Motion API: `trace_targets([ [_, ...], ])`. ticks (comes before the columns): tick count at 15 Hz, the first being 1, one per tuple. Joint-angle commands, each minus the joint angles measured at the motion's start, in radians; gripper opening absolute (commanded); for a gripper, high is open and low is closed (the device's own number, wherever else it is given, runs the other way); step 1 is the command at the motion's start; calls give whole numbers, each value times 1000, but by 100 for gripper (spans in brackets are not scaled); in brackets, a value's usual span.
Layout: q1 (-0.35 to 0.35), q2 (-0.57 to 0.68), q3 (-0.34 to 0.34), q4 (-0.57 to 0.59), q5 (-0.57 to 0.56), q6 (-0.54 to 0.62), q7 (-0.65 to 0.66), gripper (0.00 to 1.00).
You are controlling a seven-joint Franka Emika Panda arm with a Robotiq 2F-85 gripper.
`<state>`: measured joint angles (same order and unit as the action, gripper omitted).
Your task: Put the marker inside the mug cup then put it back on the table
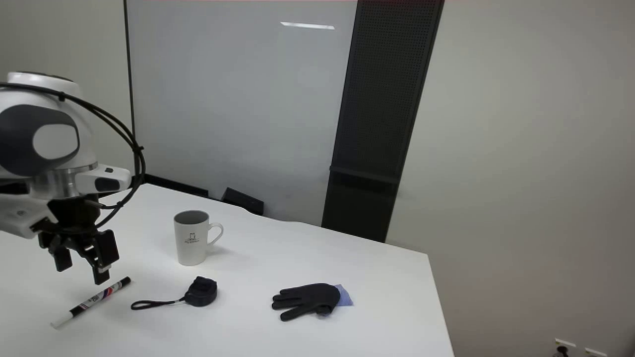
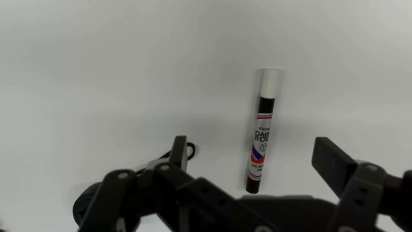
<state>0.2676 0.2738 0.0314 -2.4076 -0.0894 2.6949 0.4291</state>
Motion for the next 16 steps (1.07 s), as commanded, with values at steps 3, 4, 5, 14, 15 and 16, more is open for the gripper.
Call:
trace_targets([
  [3,-5,-1,4,2,-1,-2,-1,100],
  [4,-5,-1,4,2,-1,-2,-1,100],
  [5,-5,-1,4,2,-1,-2,-1,100],
  [14,26,76,-2,8,-8,99,15,100],
  [15,23,85,4,7,11,114,9,100],
  [16,23,95,7,5,28,128,8,100],
])
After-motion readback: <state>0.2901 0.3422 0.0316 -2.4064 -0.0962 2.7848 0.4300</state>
